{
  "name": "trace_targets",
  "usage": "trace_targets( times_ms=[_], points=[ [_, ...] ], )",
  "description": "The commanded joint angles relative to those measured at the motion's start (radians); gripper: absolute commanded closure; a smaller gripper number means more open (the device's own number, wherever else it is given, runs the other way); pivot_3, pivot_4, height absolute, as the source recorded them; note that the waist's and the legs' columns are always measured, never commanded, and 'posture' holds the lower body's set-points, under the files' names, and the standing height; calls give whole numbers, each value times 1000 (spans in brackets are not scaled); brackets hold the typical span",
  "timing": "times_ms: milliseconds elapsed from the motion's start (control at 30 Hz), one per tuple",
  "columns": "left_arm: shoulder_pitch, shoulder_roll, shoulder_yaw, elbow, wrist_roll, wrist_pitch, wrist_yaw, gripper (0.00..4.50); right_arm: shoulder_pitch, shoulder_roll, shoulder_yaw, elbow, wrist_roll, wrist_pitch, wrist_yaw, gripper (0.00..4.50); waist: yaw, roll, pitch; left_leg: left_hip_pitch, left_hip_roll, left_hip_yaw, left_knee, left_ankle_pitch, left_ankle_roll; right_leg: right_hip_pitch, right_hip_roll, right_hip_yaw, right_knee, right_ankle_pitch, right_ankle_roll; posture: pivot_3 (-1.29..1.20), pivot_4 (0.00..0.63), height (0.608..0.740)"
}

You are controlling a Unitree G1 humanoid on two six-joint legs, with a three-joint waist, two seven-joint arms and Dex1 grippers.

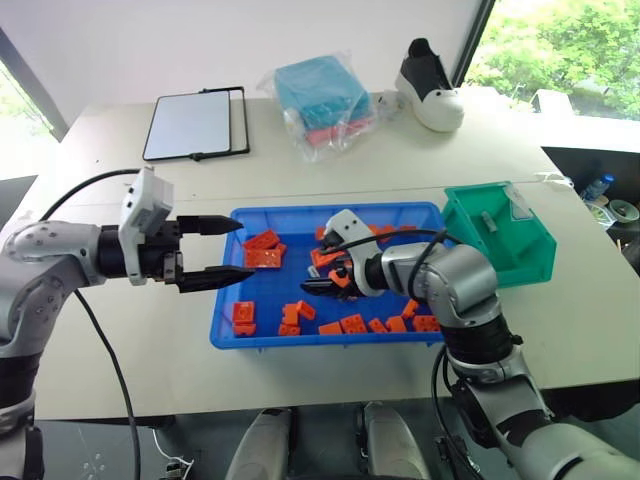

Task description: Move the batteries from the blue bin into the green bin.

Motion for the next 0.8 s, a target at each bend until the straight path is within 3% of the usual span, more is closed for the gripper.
trace_targets(
  times_ms=[33, 100, 267, 300, 467, 600, 700, 800],
  points=[
    [5, -3, 34, -25, -1, -22, 5, 0, -15, -10, 39, -13, 37, -11, 3, 884, 0, 0, 0, 0, 0, 0, 0, 0, 0, 0, 0, 0, 0, 0, 0, 0, 150, 731],
    [17, -7, 42, -28, -2, -28, 11, 0, -11, -16, 74, -3, 44, -25, 3, 1621, -1, 0, 0, 0, 0, 0, 0, 0, 0, 0, 0, 0, 0, 0, 0, 0, 150, 731],
    [31, -12, 50, -38, -7, -33, 22, 0, -15, -17, 128, 48, 41, -78, -3, 4240, -1, 0, 0, 0, 0, 0, 0, 0, 0, 0, 0, 0, 0, 0, 0, 0, 150, 731],
    [34, -12, 52, -41, -8, -32, 24, 0, -18, -16, 137, 65, 37, -97, -4, 4403, -1, 0, 0, 0, 0, 0, 0, 0, 0, 0, 0, 0, 0, 0, 0, 0, 150, 731],
    [37, -8, 61, -41, -12, -31, 26, 0, -31, -18, 148, 113, 30, -156, -8, 4395, -1, 0, 0, 0, 0, 0, 0, 0, 0, 0, 0, 0, 0, 0, 0, 0, 150, 731],
    [35, -2, 64, -29, -9, -32, 15, 0, -65, -21, 63, 28, 80, -96, -7, 4395, 0, 0, 0, 0, 0, 0, 0, 0, 0, 0, 0, 0, 0, 0, 0, 0, 150, 731],
    [21, -7, 47, -23, -6, -27, 14, 0, -133, -67, -167, -118, 141, 43, -12, 4395, 4, 1, 1, -1, 0, 0, 0, 0, 0, -1, 0, 0, 0, 0, 0, 0, 150, 731],
    [12, -14, 31, -19, -5, -26, 9, 0, -164, -179, -354, -202, 158, 136, -16, 4395, 11, 0, 0, -7, 0, -1, 2, 0, 0, -5, 0, 0, 0, 0, 0, 0, 150, 731]
  ],
)
